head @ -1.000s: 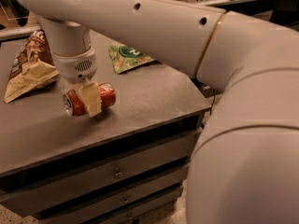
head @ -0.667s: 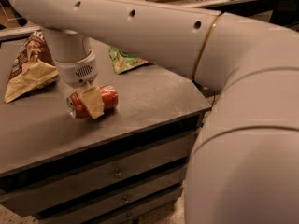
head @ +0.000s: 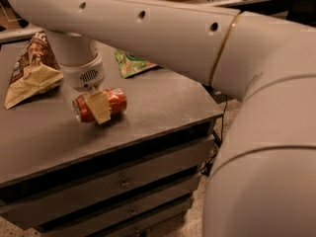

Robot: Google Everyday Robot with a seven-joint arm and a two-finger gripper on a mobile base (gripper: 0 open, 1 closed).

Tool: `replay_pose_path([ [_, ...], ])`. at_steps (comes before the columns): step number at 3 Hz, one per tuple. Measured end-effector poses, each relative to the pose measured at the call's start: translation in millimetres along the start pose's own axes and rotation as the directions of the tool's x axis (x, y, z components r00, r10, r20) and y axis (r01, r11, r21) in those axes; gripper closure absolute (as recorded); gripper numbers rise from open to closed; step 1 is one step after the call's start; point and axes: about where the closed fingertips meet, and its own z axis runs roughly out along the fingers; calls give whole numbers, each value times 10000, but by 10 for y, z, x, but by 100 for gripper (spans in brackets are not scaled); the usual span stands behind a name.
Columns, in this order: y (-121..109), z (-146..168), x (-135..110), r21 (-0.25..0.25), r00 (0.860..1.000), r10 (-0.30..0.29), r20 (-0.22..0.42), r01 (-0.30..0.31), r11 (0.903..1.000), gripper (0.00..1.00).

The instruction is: Knock coke can over

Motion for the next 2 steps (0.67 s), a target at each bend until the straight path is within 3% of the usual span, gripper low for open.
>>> replay_pose_path([
  [2, 27, -16, 8, 14, 9995, 217, 233, -217, 9998, 2],
])
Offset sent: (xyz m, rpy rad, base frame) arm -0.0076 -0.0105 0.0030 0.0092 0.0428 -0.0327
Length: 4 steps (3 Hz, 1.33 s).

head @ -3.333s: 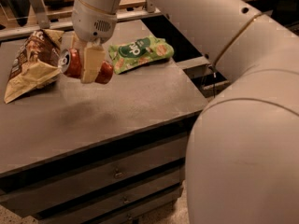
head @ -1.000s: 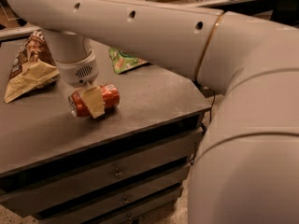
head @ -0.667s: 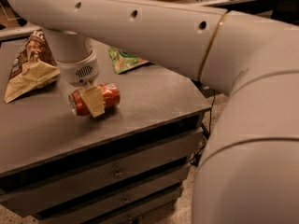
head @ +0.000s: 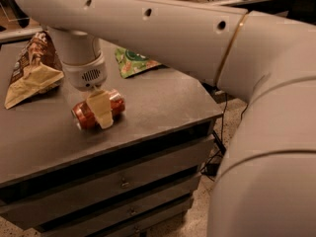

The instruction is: Knock coke can over

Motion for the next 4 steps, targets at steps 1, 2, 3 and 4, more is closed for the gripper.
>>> replay_pose_path([
  [1, 12, -11, -4, 15, 9998, 72, 204, -72, 10000, 0],
  [2, 29, -24, -21, 106, 9994, 139, 320, -142, 9998, 0],
  [3, 47, -80, -8, 455, 9976, 499, 482, -521, 9976, 0],
  [4, 50, -148, 47, 763, 9884, 929, 1202, -1025, 9918, 0],
])
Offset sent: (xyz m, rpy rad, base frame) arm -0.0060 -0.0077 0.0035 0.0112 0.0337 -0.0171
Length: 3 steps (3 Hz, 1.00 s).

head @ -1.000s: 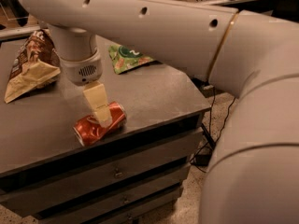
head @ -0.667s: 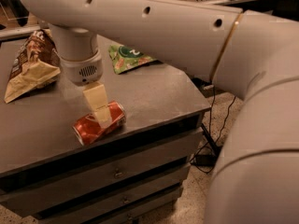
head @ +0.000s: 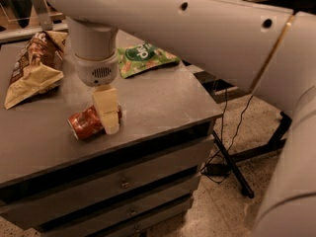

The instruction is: Knock coke can over

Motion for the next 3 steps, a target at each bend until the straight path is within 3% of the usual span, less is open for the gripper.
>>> replay_pose_path([
  [1, 23, -82, 178, 390, 9847, 910, 1489, -978, 9944, 0],
  [2, 62, -189, 464, 895, 9228, 1853, 3379, -2275, 9697, 0],
  [3, 112, -328, 739, 1129, 8226, 2555, 5080, -3577, 9270, 0],
])
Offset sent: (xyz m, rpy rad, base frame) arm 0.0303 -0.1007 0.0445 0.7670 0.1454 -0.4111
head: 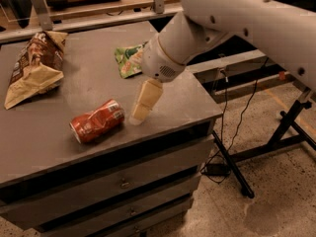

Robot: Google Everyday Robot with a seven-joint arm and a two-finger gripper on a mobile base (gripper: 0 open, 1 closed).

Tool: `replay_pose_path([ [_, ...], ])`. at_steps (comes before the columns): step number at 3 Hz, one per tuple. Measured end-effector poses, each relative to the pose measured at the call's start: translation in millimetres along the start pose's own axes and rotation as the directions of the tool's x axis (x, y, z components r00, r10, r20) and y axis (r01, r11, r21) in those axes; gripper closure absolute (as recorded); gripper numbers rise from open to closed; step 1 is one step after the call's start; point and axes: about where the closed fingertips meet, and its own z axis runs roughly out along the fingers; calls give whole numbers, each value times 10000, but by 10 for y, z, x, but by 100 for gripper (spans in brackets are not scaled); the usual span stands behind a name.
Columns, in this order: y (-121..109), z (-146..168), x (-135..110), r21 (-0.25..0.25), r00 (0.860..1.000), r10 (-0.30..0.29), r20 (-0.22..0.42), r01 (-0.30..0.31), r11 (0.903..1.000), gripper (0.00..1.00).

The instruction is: Knock coke can over

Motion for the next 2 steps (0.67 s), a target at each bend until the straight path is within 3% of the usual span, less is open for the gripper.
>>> replay_pose_path([
  [1, 36, -92, -70, 13, 9969, 413, 664, -414, 9991, 0],
  [2, 36, -91, -71, 12, 9969, 411, 664, -413, 9991, 0],
])
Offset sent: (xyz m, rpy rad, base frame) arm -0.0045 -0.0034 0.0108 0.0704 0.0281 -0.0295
